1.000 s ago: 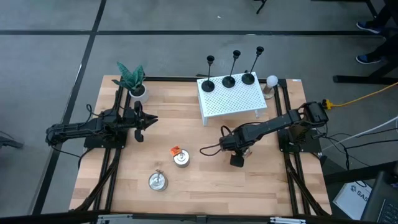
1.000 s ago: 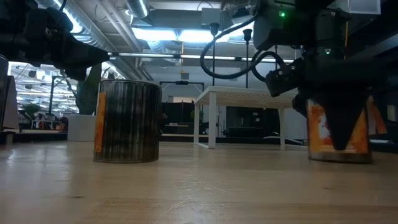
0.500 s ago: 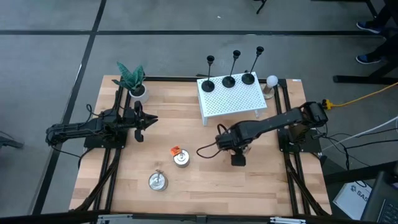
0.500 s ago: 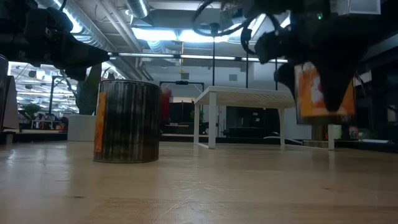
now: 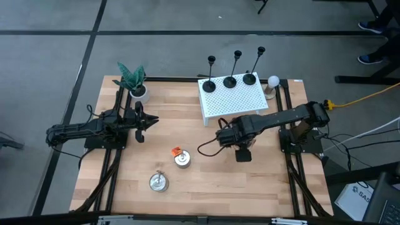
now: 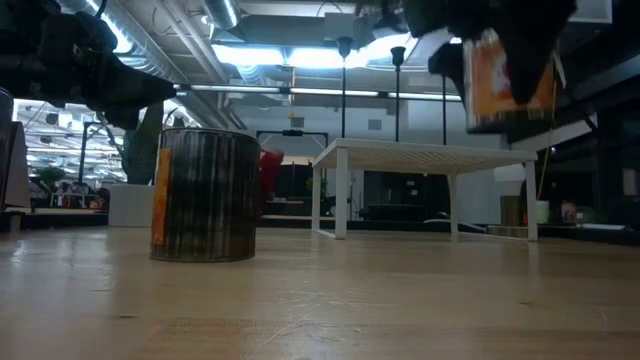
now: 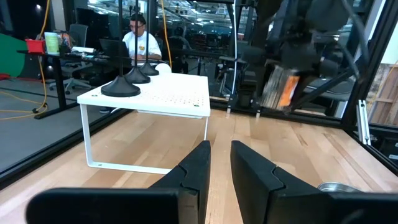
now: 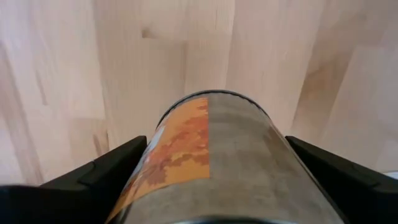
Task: Pick & Place candle stick holders
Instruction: Put the bottom orange scented candle on the shelf
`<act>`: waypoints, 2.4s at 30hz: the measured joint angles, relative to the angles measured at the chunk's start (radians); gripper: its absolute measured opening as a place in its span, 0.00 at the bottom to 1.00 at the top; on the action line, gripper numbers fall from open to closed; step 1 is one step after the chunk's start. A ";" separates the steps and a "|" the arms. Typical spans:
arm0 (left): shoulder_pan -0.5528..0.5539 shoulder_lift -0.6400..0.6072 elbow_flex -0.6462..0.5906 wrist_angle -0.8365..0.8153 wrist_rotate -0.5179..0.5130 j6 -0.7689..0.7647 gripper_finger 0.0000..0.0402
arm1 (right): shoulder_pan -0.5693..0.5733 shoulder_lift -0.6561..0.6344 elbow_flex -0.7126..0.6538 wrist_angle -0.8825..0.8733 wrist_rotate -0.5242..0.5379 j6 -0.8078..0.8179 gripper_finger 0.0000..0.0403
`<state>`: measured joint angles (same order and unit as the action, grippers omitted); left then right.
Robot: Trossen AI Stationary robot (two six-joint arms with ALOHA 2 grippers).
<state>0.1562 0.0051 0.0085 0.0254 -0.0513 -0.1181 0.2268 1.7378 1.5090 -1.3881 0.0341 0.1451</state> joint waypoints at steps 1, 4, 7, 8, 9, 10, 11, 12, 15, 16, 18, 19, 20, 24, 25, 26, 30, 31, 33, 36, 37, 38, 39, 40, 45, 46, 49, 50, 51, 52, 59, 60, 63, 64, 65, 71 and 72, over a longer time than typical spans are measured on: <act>0.000 0.000 0.000 0.000 0.000 0.000 0.15 | 0.000 0.000 0.017 -0.007 0.000 -0.003 0.87; 0.000 0.000 0.000 0.000 0.000 0.000 0.15 | -0.001 0.000 0.064 -0.029 0.000 -0.020 0.87; 0.000 0.000 0.000 0.000 0.000 0.000 0.15 | -0.003 0.000 0.112 -0.035 0.000 -0.020 0.87; 0.000 0.000 0.000 0.000 0.000 0.000 0.15 | -0.004 0.000 0.129 -0.045 0.001 -0.018 0.87; 0.000 0.000 0.000 0.000 0.000 0.000 0.15 | -0.004 -0.003 0.143 -0.055 0.007 -0.011 0.87; 0.000 0.000 0.000 0.000 0.000 0.000 0.15 | -0.004 -0.010 0.153 -0.057 0.018 0.001 0.87; 0.000 0.000 0.000 0.000 0.000 0.000 0.15 | -0.004 -0.021 0.158 -0.060 0.031 0.006 0.87; 0.000 0.000 0.000 0.000 0.000 0.000 0.15 | -0.006 -0.033 0.159 -0.064 0.041 0.018 0.87; 0.000 0.000 0.000 0.000 0.000 0.000 0.15 | -0.017 -0.067 0.159 -0.094 0.062 0.084 0.87; 0.000 0.000 0.000 0.000 0.000 0.000 0.15 | -0.022 -0.080 0.159 -0.101 0.071 0.110 0.87; 0.000 0.000 0.000 0.000 0.000 0.000 0.15 | -0.031 -0.107 0.159 -0.120 0.093 0.149 0.87; 0.000 0.000 0.000 0.000 0.000 0.000 0.15 | -0.037 -0.119 0.159 -0.124 0.104 0.165 0.87; 0.000 0.000 0.000 0.000 0.000 0.000 0.15 | -0.046 -0.131 0.159 -0.129 0.107 0.182 0.87; 0.000 0.000 0.000 0.000 0.000 0.000 0.15 | -0.089 -0.167 0.158 -0.186 0.106 0.238 0.87; 0.000 0.000 0.000 0.000 0.000 0.000 0.15 | -0.101 -0.175 0.157 -0.189 0.107 0.244 0.87; 0.000 0.000 0.000 0.000 0.000 0.000 0.15 | -0.112 -0.186 0.152 -0.182 0.108 0.245 0.87; 0.000 0.000 0.000 0.000 0.000 0.000 0.15 | -0.164 -0.225 0.130 -0.184 0.108 0.270 0.87; 0.000 0.000 0.000 0.000 0.000 0.000 0.15 | -0.179 -0.237 0.119 -0.182 0.111 0.288 0.87; 0.000 0.000 0.000 0.000 0.000 0.000 0.15 | -0.210 -0.258 0.094 -0.179 0.133 0.319 0.87; 0.000 0.000 0.000 0.000 0.000 0.000 0.15 | -0.264 -0.289 0.055 -0.172 0.159 0.361 0.87; 0.000 0.000 0.000 0.000 0.000 0.000 0.15 | -0.283 -0.296 0.043 -0.174 0.160 0.373 0.87; 0.000 0.000 0.000 0.000 0.000 0.000 0.15 | -0.303 -0.300 0.031 -0.172 0.160 0.382 0.87; 0.000 0.000 0.000 0.000 0.000 0.000 0.15 | -0.324 -0.304 0.017 -0.167 0.160 0.394 0.87; 0.000 0.000 0.000 0.000 0.000 0.000 0.15 | -0.344 -0.307 0.004 -0.159 0.160 0.407 0.87; 0.000 0.000 0.000 0.000 0.000 0.000 0.15 | -0.427 -0.310 -0.061 -0.097 0.161 0.459 0.87; 0.000 0.000 0.000 0.000 0.000 0.000 0.15 | -0.442 -0.310 -0.074 -0.075 0.160 0.467 0.87; 0.000 0.000 0.000 0.000 0.000 0.000 0.15 | -0.480 -0.310 -0.110 -0.011 0.160 0.466 0.87; 0.000 0.000 0.000 0.000 0.000 0.000 0.15 | -0.490 -0.310 -0.121 0.011 0.160 0.442 0.87; 0.000 0.000 0.000 0.000 0.000 0.000 0.15 | -0.500 -0.310 -0.133 0.028 0.160 0.418 0.87; 0.000 0.000 0.000 0.000 0.000 0.000 0.15 | -0.509 -0.309 -0.141 0.036 0.160 0.398 0.87; 0.000 0.000 0.000 0.000 0.000 0.000 0.15 | -0.575 -0.309 -0.160 0.042 0.206 0.300 0.87; 0.000 0.000 0.000 0.000 0.000 0.000 0.15 | -0.584 -0.309 -0.160 0.046 0.208 0.288 0.87; 0.000 0.000 0.000 0.000 0.000 0.000 0.15 | -0.607 -0.309 -0.160 0.052 0.209 0.246 0.87; 0.000 0.000 0.000 0.000 0.000 0.000 0.15 | -0.613 -0.309 -0.160 0.057 0.209 0.230 0.87; 0.000 0.000 0.000 0.000 0.000 0.000 0.15 | -0.618 -0.309 -0.160 0.067 0.209 0.214 0.87; 0.000 0.000 0.000 0.000 0.000 0.000 0.15 | -0.626 -0.309 -0.160 0.110 0.209 0.157 0.87; 0.000 0.000 0.000 0.000 0.000 0.000 0.15 | -0.630 -0.309 -0.160 0.110 0.208 0.151 0.87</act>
<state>0.1562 0.0051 0.0082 0.0254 -0.0513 -0.1181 -0.4036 1.4288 1.3487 -1.2777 0.2423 0.2965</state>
